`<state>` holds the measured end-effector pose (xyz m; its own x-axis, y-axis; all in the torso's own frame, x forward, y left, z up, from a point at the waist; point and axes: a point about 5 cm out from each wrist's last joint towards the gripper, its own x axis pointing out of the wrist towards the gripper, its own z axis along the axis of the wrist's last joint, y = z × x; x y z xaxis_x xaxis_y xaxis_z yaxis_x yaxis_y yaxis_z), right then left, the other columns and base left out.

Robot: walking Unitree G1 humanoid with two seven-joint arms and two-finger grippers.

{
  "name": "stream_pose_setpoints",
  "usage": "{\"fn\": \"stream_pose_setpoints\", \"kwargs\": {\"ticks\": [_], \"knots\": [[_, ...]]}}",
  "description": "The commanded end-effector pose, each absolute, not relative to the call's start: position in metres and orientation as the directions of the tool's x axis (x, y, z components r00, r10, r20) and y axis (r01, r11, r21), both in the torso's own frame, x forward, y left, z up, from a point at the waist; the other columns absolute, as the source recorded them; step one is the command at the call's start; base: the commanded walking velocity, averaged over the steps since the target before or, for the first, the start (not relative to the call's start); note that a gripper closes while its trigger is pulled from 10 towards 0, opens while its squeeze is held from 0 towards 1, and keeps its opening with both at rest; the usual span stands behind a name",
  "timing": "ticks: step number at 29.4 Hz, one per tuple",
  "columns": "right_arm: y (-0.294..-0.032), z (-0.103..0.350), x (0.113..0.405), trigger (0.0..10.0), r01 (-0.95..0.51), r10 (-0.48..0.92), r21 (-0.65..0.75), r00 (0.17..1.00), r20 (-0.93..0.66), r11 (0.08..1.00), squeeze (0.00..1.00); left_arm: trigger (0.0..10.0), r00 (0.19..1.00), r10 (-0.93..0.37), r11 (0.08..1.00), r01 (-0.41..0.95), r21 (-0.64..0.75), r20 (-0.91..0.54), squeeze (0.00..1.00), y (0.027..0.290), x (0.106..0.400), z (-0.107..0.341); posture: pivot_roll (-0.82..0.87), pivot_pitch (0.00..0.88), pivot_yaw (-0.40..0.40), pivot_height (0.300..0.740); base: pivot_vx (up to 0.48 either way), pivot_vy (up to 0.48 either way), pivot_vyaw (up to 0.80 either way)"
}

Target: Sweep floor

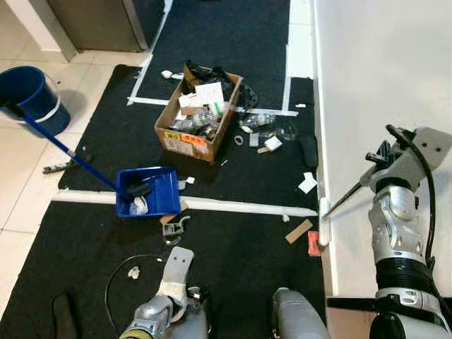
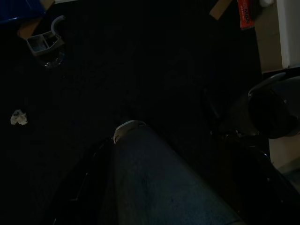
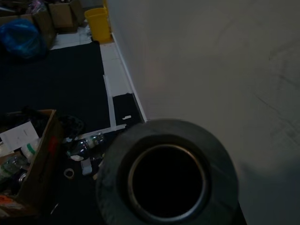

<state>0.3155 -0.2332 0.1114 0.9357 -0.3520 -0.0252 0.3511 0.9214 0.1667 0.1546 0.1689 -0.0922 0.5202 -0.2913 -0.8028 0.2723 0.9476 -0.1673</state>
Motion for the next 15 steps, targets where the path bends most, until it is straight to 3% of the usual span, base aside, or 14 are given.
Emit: {"fn": "stream_pose_setpoints", "kwargs": {"ticks": [1, 2, 4, 6, 12, 15], "knots": [[-0.218, 0.085, 0.31, 10.0, 0.33, -0.301, 0.276, 0.943, -0.143, 0.903, 0.0, 10.0, 0.346, -0.302, 0.942, 0.249, -0.224, -0.888, 0.0, 0.169, 0.102, -0.111, -0.01, 0.232, 0.021, 0.74, 0.0, 0.0, 0.0], [-0.217, 0.083, 0.309, 10.0, 0.33, -0.296, 0.326, 0.943, -0.149, 0.886, 0.0, 10.0, 0.344, -0.302, 0.942, 0.25, -0.223, -0.889, 0.0, 0.17, 0.101, -0.111, -0.01, 0.232, 0.021, 0.74, 0.0, 0.0, 0.0], [-0.21, 0.077, 0.309, 10.0, 0.306, -0.256, 0.572, 0.952, -0.169, 0.761, 0.0, 10.0, 0.347, -0.3, 0.943, 0.251, -0.22, -0.889, 0.0, 0.172, 0.102, -0.111, 0.0, 0.232, 0.027, 0.74, 0.0, 0.0, 0.0], [-0.208, 0.074, 0.309, 10.0, 0.295, -0.243, 0.691, 0.954, -0.174, 0.66, 0.0, 10.0, 0.349, -0.3, 0.943, 0.252, -0.219, -0.888, 0.0, 0.172, 0.103, -0.11, 0.0, 0.232, 0.027, 0.74, 0.0, 0.0, 0.0], [-0.206, 0.076, 0.309, 10.0, 0.266, -0.241, 0.791, 0.958, -0.154, 0.551, 0.0, 10.0, 0.351, -0.306, 0.94, 0.258, -0.223, -0.885, 0.0, 0.171, 0.105, -0.11, -0.01, 0.23, 0.031, 0.74, 0.0, 0.0, 0.0], [-0.207, 0.078, 0.31, 10.0, 0.261, -0.244, 0.789, 0.959, -0.144, 0.557, 0.0, 10.0, 0.352, -0.307, 0.94, 0.261, -0.222, -0.884, 0.0, 0.17, 0.106, -0.11, -0.02, 0.225, 0.03, 0.74, 0.0, 0.0, 0.0]]}}
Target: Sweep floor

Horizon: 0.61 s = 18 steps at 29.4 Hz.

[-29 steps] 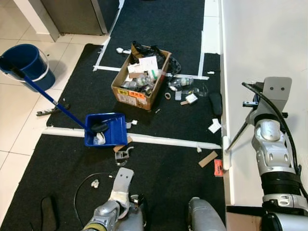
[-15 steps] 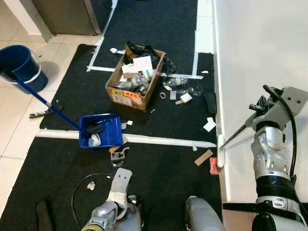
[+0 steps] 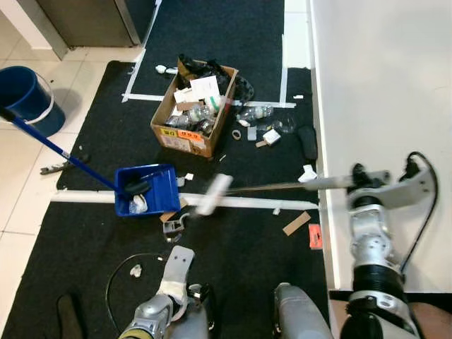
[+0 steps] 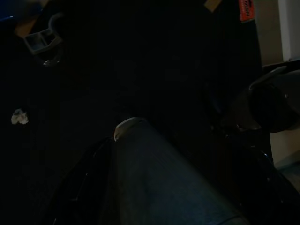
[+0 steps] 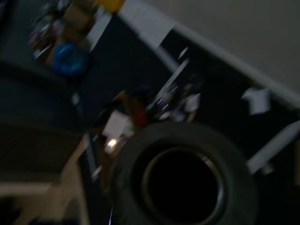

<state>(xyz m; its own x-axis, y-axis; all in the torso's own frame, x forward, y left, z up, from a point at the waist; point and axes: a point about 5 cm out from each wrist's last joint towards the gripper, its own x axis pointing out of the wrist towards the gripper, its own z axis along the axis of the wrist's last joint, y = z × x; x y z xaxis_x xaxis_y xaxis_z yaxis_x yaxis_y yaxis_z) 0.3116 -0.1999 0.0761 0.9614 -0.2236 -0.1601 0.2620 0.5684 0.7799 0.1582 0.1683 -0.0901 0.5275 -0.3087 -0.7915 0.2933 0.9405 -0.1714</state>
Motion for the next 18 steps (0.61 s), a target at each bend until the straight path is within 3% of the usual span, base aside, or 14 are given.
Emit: {"fn": "stream_pose_setpoints", "kwargs": {"ticks": [1, 5, 8, 9, 10, 13, 18], "knots": [[-0.208, 0.08, 0.311, 10.0, 0.253, -0.244, 0.775, 0.961, -0.132, 0.579, 0.0, 10.0, 0.353, -0.307, 0.939, 0.262, -0.222, -0.884, 0.0, 0.17, 0.107, -0.109, -0.02, 0.223, 0.031, 0.74, 0.0, 0.0, 0.0], [-0.215, 0.096, 0.316, 10.0, 0.235, -0.258, 0.693, 0.963, -0.073, 0.682, 0.0, 10.0, 0.358, -0.309, 0.938, 0.265, -0.222, -0.881, 0.0, 0.169, 0.11, -0.109, -0.02, 0.214, 0.032, 0.74, 0.0, 0.0, 0.0], [-0.217, 0.101, 0.317, 10.0, 0.233, -0.263, 0.671, 0.963, -0.058, 0.704, 0.0, 10.0, 0.359, -0.31, 0.938, 0.265, -0.222, -0.88, 0.0, 0.168, 0.111, -0.109, -0.02, 0.214, 0.032, 0.74, 0.0, 0.0, 0.0], [-0.222, 0.109, 0.319, 10.0, 0.241, -0.272, 0.603, 0.961, -0.041, 0.761, 0.0, 10.0, 0.36, -0.311, 0.938, 0.266, -0.222, -0.88, 0.0, 0.168, 0.111, -0.108, -0.02, 0.21, 0.031, 0.74, 0.0, 0.0, 0.0], [-0.222, 0.109, 0.319, 10.0, 0.241, -0.272, 0.603, 0.961, -0.041, 0.761, 0.0, 10.0, 0.36, -0.311, 0.938, 0.266, -0.222, -0.88, 0.0, 0.168, 0.111, -0.108, -0.02, 0.21, 0.031, 0.74, 0.0, 0.0, 0.0], [-0.234, 0.136, 0.324, 10.0, 0.244, -0.276, 0.358, 0.96, 0.042, 0.901, 0.0, 10.0, 0.36, -0.312, 0.937, 0.268, -0.223, -0.879, 0.0, 0.167, 0.112, -0.108, -0.03, 0.206, 0.027, 0.74, 0.0, 0.0, 0.0], [-0.244, 0.15, 0.325, 10.0, 0.272, -0.295, 0.23, 0.953, 0.07, 0.934, 0.0, 10.0, 0.362, -0.313, 0.937, 0.27, -0.223, -0.878, 0.0, 0.166, 0.114, -0.108, -0.03, 0.194, 0.022, 0.74, 0.0, 0.0, 0.0]]}}
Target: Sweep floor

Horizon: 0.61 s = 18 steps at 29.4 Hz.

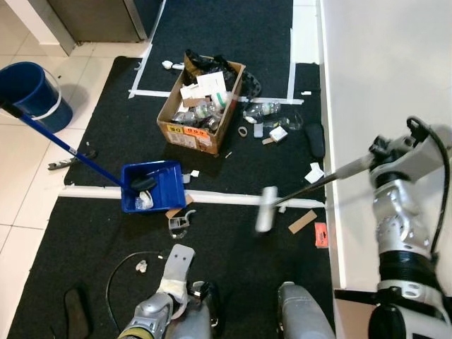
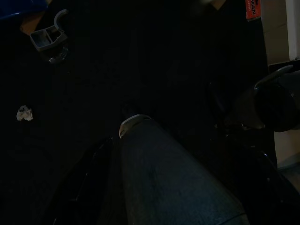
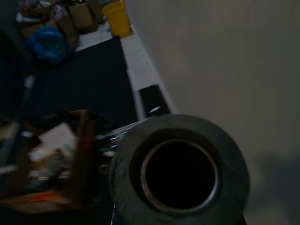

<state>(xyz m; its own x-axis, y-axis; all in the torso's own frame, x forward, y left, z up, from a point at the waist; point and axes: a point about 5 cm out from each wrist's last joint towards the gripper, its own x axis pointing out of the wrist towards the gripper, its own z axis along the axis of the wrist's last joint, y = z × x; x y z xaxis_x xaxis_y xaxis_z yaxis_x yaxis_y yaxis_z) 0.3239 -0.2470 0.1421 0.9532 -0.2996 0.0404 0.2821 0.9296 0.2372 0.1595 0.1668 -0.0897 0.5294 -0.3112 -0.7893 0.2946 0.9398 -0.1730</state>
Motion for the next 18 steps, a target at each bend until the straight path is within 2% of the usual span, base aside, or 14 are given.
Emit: {"fn": "stream_pose_setpoints", "kwargs": {"ticks": [1, 6, 8, 14, 18], "knots": [[-0.244, 0.15, 0.325, 10.0, 0.272, -0.295, 0.23, 0.953, 0.07, 0.934, 0.0, 10.0, 0.362, -0.313, 0.937, 0.27, -0.223, -0.878, 0.0, 0.166, 0.114, -0.108, -0.03, 0.194, 0.022, 0.74, 0.0, 0.0, 0.0], [-0.263, 0.161, 0.325, 10.0, 0.337, -0.354, 0.173, 0.932, 0.075, 0.925, 0.0, 10.0, 0.366, -0.316, 0.936, 0.273, -0.224, -0.875, 0.0, 0.164, 0.117, -0.107, -0.03, 0.186, 0.023, 0.74, 0.0, 0.0, 0.0], [-0.272, 0.167, 0.325, 10.0, 0.366, -0.371, 0.07, 0.925, 0.081, 0.928, 0.0, 10.0, 0.369, -0.317, 0.935, 0.273, -0.224, -0.874, 0.0, 0.164, 0.118, -0.107, -0.03, 0.184, 0.022, 0.74, 0.0, 0.0, 0.0], [-0.277, 0.172, 0.324, 10.0, 0.39, -0.387, -0.032, 0.92, 0.061, 0.92, 0.0, 10.0, 0.371, -0.316, 0.936, 0.271, -0.223, -0.873, 0.0, 0.164, 0.118, -0.107, -0.03, 0.186, 0.024, 0.74, 0.0, 0.0, 0.0], [-0.283, 0.176, 0.321, 10.0, 0.41, -0.409, -0.148, 0.912, 0.036, 0.9, 0.0, 10.0, 0.369, -0.313, 0.938, 0.265, -0.223, -0.875, 0.0, 0.165, 0.116, -0.107, -0.03, 0.189, 0.022, 0.74, 0.0, 0.0, 0.0]]}}
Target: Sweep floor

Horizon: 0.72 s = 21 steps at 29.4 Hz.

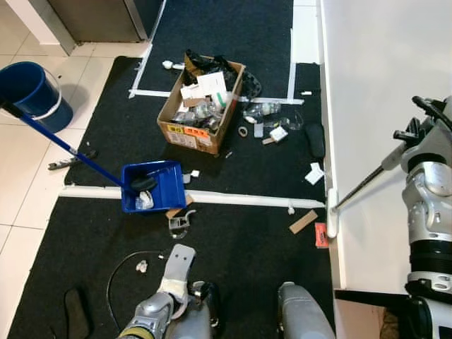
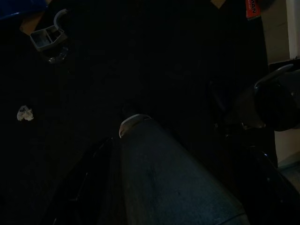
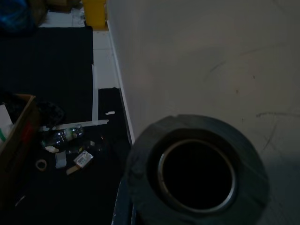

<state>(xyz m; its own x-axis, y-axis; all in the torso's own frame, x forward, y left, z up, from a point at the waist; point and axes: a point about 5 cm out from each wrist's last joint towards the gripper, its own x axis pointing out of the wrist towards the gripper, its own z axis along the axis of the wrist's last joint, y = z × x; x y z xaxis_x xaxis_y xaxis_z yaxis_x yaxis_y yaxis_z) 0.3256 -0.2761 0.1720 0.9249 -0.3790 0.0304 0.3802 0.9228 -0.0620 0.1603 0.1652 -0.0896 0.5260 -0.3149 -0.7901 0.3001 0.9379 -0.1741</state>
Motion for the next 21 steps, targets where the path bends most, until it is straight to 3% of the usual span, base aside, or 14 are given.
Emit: {"fn": "stream_pose_setpoints", "kwargs": {"ticks": [1, 11, 21], "knots": [[-0.283, 0.176, 0.321, 10.0, 0.41, -0.409, -0.148, 0.912, 0.036, 0.9, 0.0, 10.0, 0.369, -0.313, 0.938, 0.265, -0.223, -0.875, 0.0, 0.165, 0.116, -0.107, -0.03, 0.189, 0.022, 0.74, 0.0, 0.0, 0.0], [-0.276, 0.148, 0.313, 10.0, 0.246, -0.34, -0.368, 0.916, -0.215, 0.897, 0.0, 10.0, 0.369, -0.313, 0.938, 0.261, -0.226, -0.875, 0.0, 0.165, 0.115, -0.108, -0.03, 0.192, 0.021, 0.74, 0.0, 0.0, 0.0], [-0.269, 0.134, 0.302, 10.0, 0.099, -0.271, -0.408, 0.881, -0.388, 0.908, 0.0, 10.0, 0.368, -0.313, 0.939, 0.26, -0.226, -0.876, 0.0, 0.164, 0.115, -0.108, -0.03, 0.193, 0.02, 0.74, 0.0, 0.0, 0.0]]}}
